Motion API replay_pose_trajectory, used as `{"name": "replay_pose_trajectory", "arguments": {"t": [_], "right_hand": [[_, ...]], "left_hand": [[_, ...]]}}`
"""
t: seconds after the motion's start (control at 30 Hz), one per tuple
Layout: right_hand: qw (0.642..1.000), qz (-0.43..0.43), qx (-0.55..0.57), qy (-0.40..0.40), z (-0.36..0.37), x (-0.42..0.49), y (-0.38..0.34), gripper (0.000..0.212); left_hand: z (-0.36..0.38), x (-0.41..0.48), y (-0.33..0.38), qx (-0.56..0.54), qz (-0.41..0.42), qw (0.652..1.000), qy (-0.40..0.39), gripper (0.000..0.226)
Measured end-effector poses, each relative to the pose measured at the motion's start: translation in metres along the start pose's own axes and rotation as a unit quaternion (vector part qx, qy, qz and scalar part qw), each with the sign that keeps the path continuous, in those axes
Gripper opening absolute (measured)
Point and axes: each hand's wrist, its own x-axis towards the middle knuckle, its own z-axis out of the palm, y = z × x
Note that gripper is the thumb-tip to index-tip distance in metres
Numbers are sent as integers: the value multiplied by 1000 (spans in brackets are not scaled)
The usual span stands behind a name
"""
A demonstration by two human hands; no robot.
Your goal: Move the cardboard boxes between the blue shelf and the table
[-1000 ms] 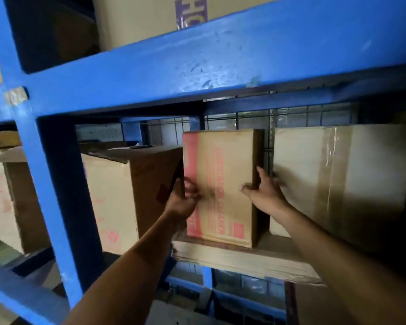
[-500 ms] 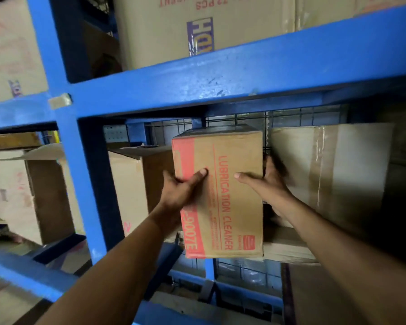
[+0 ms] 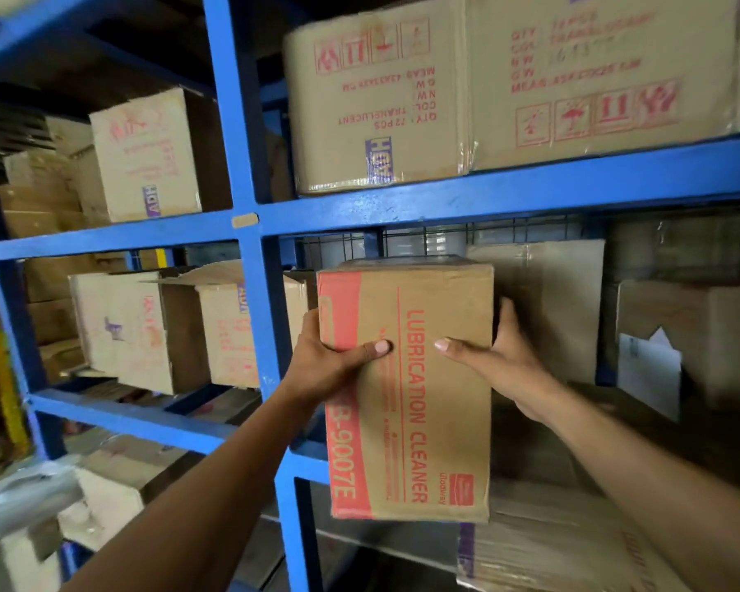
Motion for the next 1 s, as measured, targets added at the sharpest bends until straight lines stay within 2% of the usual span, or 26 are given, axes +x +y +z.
{"name": "replay_pose_trajectory", "arguments": {"t": [0.1,0.27,0.4,0.53,0.67,0.83,1.0], "right_hand": [[999,-12,14,-33,-3,-28,-4,131],[993,-85,24,-74,9,-56,-7,101],[988,-103,49,-105,24,-69,-1,106],[978,-122,77,-152,30,-82,4,106],[957,-162,112,-214,40,-96,-4,109],[915,-148,172,-335,95,-147,-14,91],[838,-141,195,-489,185,-250,-28,106]], "left_hand": [[-1,-35,14,-4,-18,1000,12,93],[-11,-83,21,6,-43,997,57,90],[-20,-117,32,34,-48,994,96,92],[-18,-156,48,75,-59,988,122,70],[-22,-206,64,109,-80,975,177,84],[-39,-306,80,174,-100,932,301,74],[-77,-456,79,236,-177,853,430,90]]}}
